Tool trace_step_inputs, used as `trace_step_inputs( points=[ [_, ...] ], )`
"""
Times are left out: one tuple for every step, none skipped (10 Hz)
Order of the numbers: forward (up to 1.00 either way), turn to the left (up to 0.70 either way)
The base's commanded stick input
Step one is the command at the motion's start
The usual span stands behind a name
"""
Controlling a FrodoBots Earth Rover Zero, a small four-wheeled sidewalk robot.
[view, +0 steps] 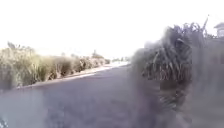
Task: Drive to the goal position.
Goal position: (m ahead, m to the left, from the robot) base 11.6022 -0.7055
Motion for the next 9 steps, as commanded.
trace_step_inputs(
  points=[
    [0.85,-0.11],
    [0.85,-0.16],
    [0.85,-0.13],
    [0.85,-0.07],
    [0.85,-0.01],
    [0.85,-0.06],
    [0.85,-0.13],
    [0.85,-0.2],
    [0.85,-0.25]
  ],
)
